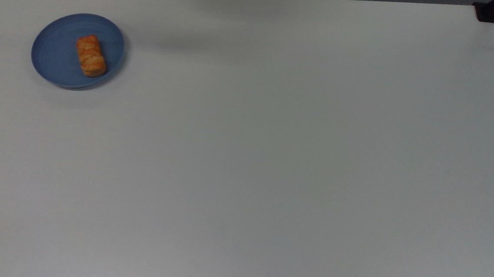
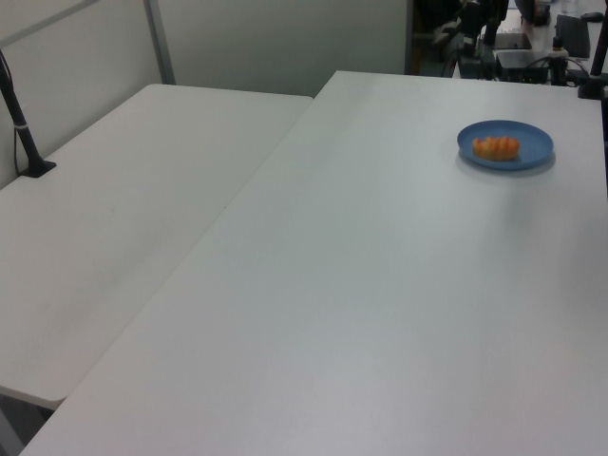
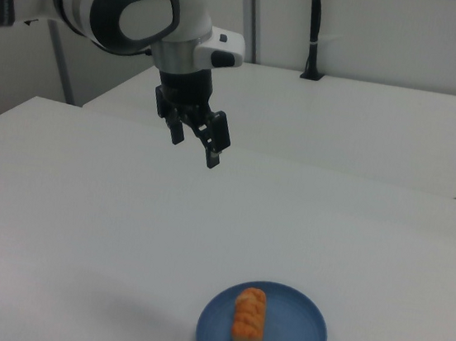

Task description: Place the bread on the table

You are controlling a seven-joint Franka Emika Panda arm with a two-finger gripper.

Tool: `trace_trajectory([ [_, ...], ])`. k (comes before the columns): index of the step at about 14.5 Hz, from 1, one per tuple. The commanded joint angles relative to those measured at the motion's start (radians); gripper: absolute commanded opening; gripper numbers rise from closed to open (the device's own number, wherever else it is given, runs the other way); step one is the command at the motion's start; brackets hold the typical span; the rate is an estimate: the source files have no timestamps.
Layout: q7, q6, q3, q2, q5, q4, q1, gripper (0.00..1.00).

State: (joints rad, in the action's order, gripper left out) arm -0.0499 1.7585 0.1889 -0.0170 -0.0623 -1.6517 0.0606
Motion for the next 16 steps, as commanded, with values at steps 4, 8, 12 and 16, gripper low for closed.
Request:
trace_trajectory([
  [4, 0.002, -0.011, 0.004, -0.004, 0.002, 0.013, 0.008, 1.00],
  [8, -0.001, -0.020, 0.001, 0.003, 0.002, 0.009, 0.016, 1.00],
  [12, -0.002, -0.066, 0.015, 0.008, 0.038, 0.007, 0.002, 1.00],
  [16, -0.022, 0.053, 0.063, -0.004, 0.045, -0.034, -0.045, 1.00],
])
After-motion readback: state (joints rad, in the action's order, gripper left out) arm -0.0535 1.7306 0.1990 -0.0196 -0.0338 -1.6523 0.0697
